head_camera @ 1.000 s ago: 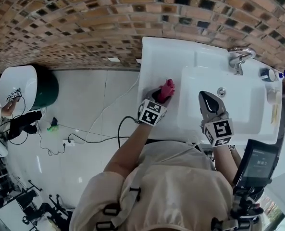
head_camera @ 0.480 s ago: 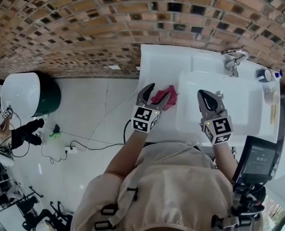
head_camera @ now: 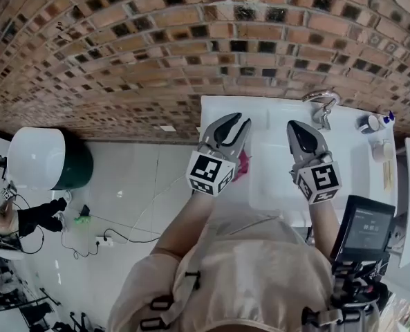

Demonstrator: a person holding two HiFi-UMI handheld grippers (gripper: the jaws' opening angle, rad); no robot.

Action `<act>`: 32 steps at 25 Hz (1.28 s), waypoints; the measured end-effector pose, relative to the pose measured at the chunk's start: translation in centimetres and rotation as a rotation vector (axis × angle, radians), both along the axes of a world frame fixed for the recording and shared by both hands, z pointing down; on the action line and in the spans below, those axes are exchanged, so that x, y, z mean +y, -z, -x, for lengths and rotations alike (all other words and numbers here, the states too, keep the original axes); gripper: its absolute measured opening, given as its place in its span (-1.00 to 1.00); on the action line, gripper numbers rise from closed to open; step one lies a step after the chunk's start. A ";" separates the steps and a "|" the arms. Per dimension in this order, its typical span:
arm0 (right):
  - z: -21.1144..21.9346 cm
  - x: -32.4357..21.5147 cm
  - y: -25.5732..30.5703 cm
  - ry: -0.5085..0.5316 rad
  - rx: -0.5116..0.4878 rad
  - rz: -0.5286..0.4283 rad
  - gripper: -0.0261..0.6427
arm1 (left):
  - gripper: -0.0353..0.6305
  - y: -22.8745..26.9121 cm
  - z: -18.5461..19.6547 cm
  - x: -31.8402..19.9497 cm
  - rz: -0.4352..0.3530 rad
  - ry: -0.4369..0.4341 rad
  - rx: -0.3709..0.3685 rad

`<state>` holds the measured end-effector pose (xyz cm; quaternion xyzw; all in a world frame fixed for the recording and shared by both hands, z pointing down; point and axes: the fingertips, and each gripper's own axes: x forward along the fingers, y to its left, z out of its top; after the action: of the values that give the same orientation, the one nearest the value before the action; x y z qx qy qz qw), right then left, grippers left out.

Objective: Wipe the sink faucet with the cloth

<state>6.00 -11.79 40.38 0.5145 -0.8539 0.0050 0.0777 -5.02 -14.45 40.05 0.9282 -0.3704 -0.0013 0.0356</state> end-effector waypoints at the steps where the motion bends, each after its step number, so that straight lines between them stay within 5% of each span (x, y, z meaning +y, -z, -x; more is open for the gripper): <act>1: -0.4 -0.2 0.7 -0.011 -0.006 -0.015 -0.95 | -0.68 0.6 -0.4 0.0 -0.014 -0.010 -0.007; 5: -1.5 -0.6 3.2 -0.038 -0.053 -0.064 -0.95 | -0.88 2.4 -1.3 0.1 -0.062 -0.028 -0.027; 15: 0.1 0.2 5.8 0.007 -0.039 -0.136 -0.95 | -0.88 4.2 -1.6 -0.1 -0.101 -0.017 -0.053; 32: 1.3 0.9 4.6 0.026 -0.012 -0.100 -0.95 | -0.88 3.6 -2.4 1.4 -0.108 -0.050 -0.031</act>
<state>4.73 -10.90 35.76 0.5066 -0.8602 -0.0356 0.0468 -2.62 -13.00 36.41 0.9377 -0.3468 -0.0057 -0.0202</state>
